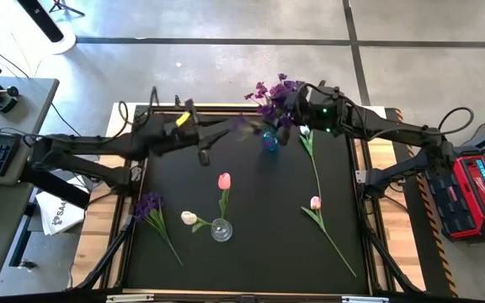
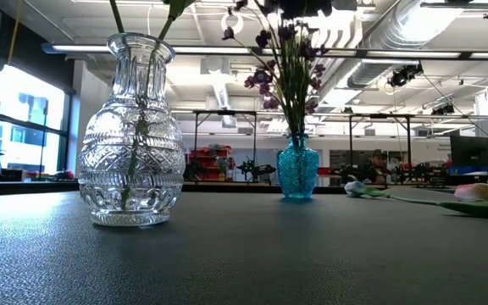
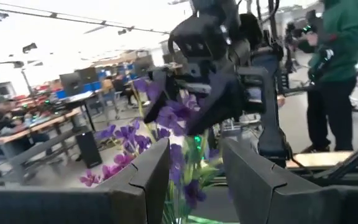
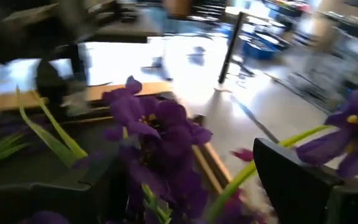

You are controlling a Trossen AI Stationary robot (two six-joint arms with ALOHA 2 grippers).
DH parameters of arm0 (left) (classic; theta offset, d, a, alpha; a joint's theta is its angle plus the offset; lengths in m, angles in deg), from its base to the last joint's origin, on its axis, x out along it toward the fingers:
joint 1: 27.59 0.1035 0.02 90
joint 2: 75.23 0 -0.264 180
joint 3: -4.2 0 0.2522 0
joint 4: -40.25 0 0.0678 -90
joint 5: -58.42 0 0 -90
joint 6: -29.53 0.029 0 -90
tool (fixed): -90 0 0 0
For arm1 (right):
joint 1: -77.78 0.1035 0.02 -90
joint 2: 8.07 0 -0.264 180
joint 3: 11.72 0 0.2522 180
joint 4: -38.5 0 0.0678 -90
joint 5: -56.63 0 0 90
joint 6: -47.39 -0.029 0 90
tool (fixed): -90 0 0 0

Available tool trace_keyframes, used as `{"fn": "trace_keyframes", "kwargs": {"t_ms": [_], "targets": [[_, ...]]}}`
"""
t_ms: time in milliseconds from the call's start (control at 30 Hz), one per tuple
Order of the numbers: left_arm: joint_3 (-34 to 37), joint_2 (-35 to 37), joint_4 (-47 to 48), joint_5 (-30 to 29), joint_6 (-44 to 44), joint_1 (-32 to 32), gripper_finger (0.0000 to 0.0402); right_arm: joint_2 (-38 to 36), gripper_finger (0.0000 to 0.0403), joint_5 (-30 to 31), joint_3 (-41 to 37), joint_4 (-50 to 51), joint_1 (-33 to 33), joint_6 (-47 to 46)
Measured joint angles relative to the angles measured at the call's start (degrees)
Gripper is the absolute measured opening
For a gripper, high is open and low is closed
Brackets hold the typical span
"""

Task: Sort flowers into vase by color
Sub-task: Put the top dark violet flower into the blue vase

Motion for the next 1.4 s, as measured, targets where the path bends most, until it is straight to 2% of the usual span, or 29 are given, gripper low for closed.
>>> {"fn": "trace_keyframes", "kwargs": {"t_ms": [67, 167, 400, 633, 800, 967, 1233, 1400], "targets": [[0.0, -2.33, -2.63, 4.13, -0.01, 3.1, 0.0138, 0.27, 0.0298, 5.33, 0.0, -0.04, 0.0, -2.3], [-0.01, -5.91, -7.7, 7.42, -0.06, 6.7, 0.0142, 0.66, 0.0298, 9.06, 0.0, 0.08, -0.02, -2.96], [-4.24, -14.68, -11.47, 12.35, 0.4, 11.29, 0.0162, 0.87, 0.0298, 9.24, 0.0, -0.32, 0.0, -4.82], [-8.59, -23.29, -13.75, 11.79, -1.54, 12.23, 0.0175, 2.5, 0.0298, 5.16, 0.0, -3.8, 0.0, -4.46], [-10.52, -27.16, -15.0, 10.86, -2.01, 12.23, 0.017, 2.94, 0.0298, 5.09, 0.0, -3.62, 0.0, -3.56], [-11.87, -29.27, -15.74, 11.13, -2.06, 12.17, 0.013, 2.94, 0.0298, 5.09, 0.0, -3.6, 0.02, -3.42], [-11.89, -30.0, -15.34, 11.34, -3.02, 12.17, 0.0011, 2.92, 0.0298, 4.89, 0.01, -2.36, 0.02, -3.39], [-11.89, -29.98, -14.66, 11.35, -3.09, 12.17, 0.0005, 2.92, 0.0298, 4.91, 0.0, -1.79, 0.02, -3.18]]}}
